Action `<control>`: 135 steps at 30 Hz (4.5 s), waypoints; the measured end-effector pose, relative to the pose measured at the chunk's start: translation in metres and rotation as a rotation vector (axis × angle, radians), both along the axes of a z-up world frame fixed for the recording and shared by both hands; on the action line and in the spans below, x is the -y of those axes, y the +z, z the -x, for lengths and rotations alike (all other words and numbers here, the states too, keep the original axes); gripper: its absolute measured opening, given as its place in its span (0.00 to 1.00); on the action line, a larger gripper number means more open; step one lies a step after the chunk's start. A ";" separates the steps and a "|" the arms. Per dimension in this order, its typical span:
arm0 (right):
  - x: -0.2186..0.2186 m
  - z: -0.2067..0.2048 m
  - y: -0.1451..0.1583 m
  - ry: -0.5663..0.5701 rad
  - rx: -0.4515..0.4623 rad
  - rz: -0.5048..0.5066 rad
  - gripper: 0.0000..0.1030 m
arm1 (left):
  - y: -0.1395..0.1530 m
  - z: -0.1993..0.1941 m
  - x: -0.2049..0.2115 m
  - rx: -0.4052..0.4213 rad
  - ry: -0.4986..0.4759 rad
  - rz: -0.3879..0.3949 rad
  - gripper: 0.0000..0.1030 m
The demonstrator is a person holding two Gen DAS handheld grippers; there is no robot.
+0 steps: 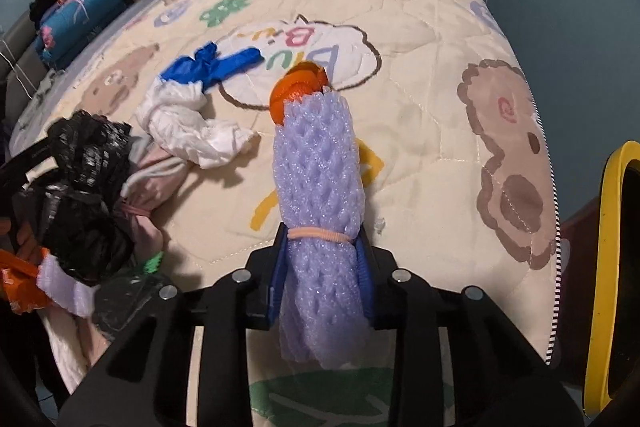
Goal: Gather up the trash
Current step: 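Grasp the black plastic bag with the left tool while the right tool grasps the purple foam sleeve, then carry both items over the yellow bin and open both tools to drop them, then move both open tools back over the trash on the bed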
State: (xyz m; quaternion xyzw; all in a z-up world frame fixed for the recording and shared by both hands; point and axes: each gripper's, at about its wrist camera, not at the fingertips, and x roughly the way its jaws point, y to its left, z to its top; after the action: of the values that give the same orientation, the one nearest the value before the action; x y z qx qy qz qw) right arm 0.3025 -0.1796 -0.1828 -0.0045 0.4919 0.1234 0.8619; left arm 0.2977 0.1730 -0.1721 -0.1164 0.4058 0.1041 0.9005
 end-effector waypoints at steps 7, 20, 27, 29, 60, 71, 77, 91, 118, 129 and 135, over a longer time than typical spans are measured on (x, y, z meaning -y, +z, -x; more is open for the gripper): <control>0.010 0.013 0.025 -0.012 0.072 -0.060 0.26 | 0.026 0.022 -0.007 0.050 0.023 0.033 0.26; 0.030 0.052 0.072 -0.019 0.139 -0.139 0.26 | 0.102 0.078 0.013 0.193 -0.005 0.062 0.26; 0.051 0.076 0.096 -0.028 0.180 -0.161 0.26 | 0.134 0.090 0.049 0.226 -0.060 0.081 0.26; 0.059 0.082 0.103 -0.037 0.194 -0.167 0.26 | 0.141 0.092 0.059 0.237 -0.078 0.093 0.26; 0.268 0.109 0.143 -0.388 0.303 -0.182 0.26 | 0.169 0.033 0.336 0.220 -0.595 0.139 0.26; 0.322 0.105 0.138 -0.481 0.315 -0.170 0.27 | 0.148 0.019 0.404 0.173 -0.697 0.172 0.26; 0.337 0.099 0.128 -0.508 0.302 -0.176 0.27 | 0.132 0.011 0.444 0.151 -0.747 0.175 0.26; 0.360 0.102 0.118 -0.606 0.285 -0.172 0.45 | 0.118 0.006 0.481 0.124 -0.777 0.210 0.63; 0.268 0.130 0.170 -0.469 0.409 -0.123 0.54 | 0.179 0.068 0.345 0.323 -0.588 0.092 0.91; 0.187 0.130 0.197 -0.279 0.431 -0.161 0.54 | 0.201 0.099 0.249 0.362 -0.442 0.030 0.92; 0.142 0.126 0.201 -0.174 0.421 -0.191 0.54 | 0.193 0.116 0.200 0.345 -0.366 -0.017 0.92</control>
State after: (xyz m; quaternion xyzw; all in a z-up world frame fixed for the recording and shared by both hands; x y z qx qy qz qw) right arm 0.1764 -0.3212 0.0178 0.0937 0.2859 0.0908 0.9493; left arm 0.1819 -0.0272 0.0211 -0.0493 0.2595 -0.0788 0.9613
